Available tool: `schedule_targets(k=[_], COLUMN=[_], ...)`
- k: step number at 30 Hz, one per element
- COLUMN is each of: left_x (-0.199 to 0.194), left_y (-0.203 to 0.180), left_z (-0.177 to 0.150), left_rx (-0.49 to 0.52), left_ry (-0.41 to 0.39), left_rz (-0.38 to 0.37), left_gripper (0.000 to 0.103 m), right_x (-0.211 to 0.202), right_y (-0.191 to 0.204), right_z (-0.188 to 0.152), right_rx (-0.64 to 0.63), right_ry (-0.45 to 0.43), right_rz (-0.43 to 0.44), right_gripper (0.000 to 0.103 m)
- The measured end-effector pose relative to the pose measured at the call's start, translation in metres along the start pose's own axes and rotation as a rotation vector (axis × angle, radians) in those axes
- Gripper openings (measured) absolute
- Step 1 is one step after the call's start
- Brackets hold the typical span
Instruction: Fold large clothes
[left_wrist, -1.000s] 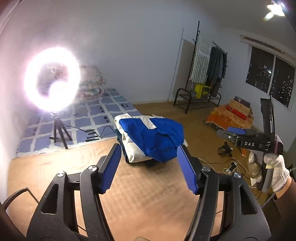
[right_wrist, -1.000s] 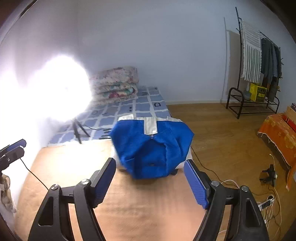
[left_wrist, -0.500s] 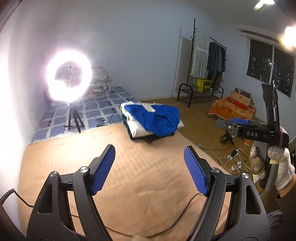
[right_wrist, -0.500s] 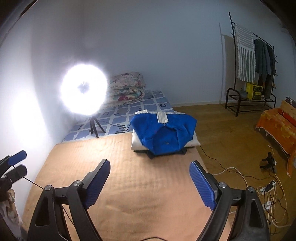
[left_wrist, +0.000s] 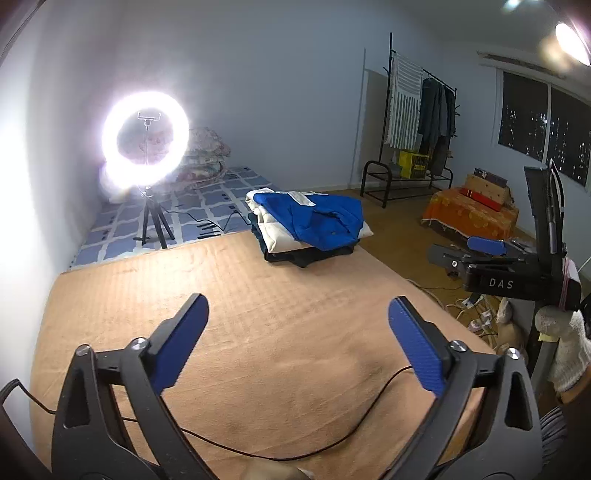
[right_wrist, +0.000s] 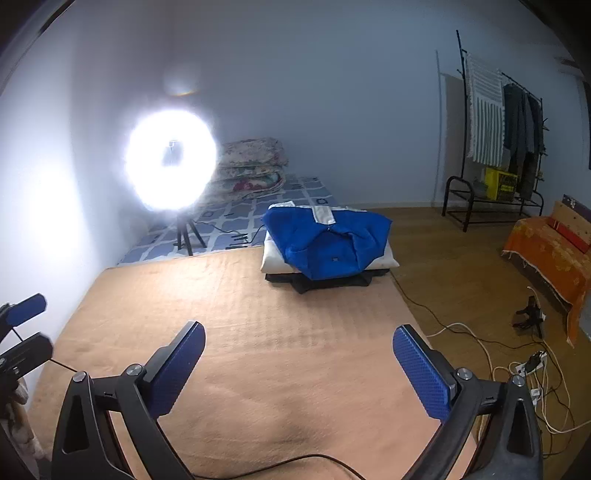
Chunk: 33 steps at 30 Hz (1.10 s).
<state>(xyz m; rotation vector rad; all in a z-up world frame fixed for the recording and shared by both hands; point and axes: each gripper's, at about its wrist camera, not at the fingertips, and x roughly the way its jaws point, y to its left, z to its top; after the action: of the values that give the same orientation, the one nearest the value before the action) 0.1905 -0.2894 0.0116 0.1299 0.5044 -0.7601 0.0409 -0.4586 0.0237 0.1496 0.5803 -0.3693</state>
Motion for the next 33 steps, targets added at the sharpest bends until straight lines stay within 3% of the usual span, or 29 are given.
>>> schedule_targets(k=[10,33], left_x=[-0.002,0.001], left_y=[-0.005,-0.014], left_z=[-0.016,-0.023], left_rx=[0.041,0.077], left_ry=[0.007,0.030], left_rz=[0.110,0.096], left_gripper=[0.103,0.103], right_x=[-0.008,-0.003], right_y=[0.008,-0.001], right_z=[-0.007,-0.012], right_rx=[-0.014,0.024], right_ry=[-0.036,-0.030], right_rz=[-0.020,-0.041], right_gripper=[0.103,0.103])
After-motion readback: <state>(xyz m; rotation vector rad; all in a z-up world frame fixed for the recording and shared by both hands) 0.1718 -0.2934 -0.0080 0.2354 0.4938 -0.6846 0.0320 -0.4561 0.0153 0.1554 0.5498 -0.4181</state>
